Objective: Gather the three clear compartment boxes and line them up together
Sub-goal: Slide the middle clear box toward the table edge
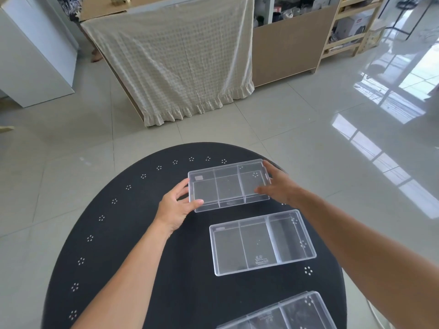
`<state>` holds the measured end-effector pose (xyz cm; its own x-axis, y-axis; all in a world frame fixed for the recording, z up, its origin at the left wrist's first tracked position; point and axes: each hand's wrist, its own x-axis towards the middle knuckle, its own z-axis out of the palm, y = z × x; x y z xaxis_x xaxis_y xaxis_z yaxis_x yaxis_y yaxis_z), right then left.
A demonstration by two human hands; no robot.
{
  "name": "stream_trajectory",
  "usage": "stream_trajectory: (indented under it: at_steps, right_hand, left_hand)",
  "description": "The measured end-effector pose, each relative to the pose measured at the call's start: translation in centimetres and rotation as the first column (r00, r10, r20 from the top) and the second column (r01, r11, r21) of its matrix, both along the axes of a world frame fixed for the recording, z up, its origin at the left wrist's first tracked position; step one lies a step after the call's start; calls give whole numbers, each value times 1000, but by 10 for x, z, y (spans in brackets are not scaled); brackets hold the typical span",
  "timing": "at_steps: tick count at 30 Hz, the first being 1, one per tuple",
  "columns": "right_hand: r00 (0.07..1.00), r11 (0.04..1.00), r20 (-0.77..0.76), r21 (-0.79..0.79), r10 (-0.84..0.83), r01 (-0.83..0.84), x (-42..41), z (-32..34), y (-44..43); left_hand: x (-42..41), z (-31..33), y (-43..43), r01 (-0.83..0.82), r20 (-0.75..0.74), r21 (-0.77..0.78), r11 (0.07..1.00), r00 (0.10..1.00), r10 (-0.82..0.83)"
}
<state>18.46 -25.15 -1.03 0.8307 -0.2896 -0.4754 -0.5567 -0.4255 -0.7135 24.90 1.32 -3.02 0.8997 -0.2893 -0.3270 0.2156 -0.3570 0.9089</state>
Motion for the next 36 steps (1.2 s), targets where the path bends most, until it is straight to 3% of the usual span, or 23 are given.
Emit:
stream_trajectory:
  at_steps: [6, 12, 16, 19, 29, 36]
  right_hand:
    - [999, 990, 5, -131, 44, -43, -6, -8, 4]
    - [996, 955, -8, -285, 89, -87, -10, -5, 2]
    - [989, 938, -68, -315, 130, -145, -10, -11, 5]
    - [976, 928, -76, -300, 206, -220, 2, -4, 37]
    - [979, 936, -81, -290, 185, -201, -2, -14, 50]
    - [963, 935, -87, -234, 254, -267, 10, -15, 114]
  left_hand:
    - [-7, -12, 1, -3, 32, 72, 997, 999, 1]
    - [0, -14, -9, 71, 186, 447, 892, 968, -170]
    - [0, -12, -12, 113, 118, 556, 824, 970, -212]
    - [-1, -10, 19, 21, 115, 560, 829, 988, -102]
    - [0, -15, 29, 31, 76, 564, 825, 993, -89]
    - [-13, -11, 92, -98, 74, 544, 833, 995, 69]
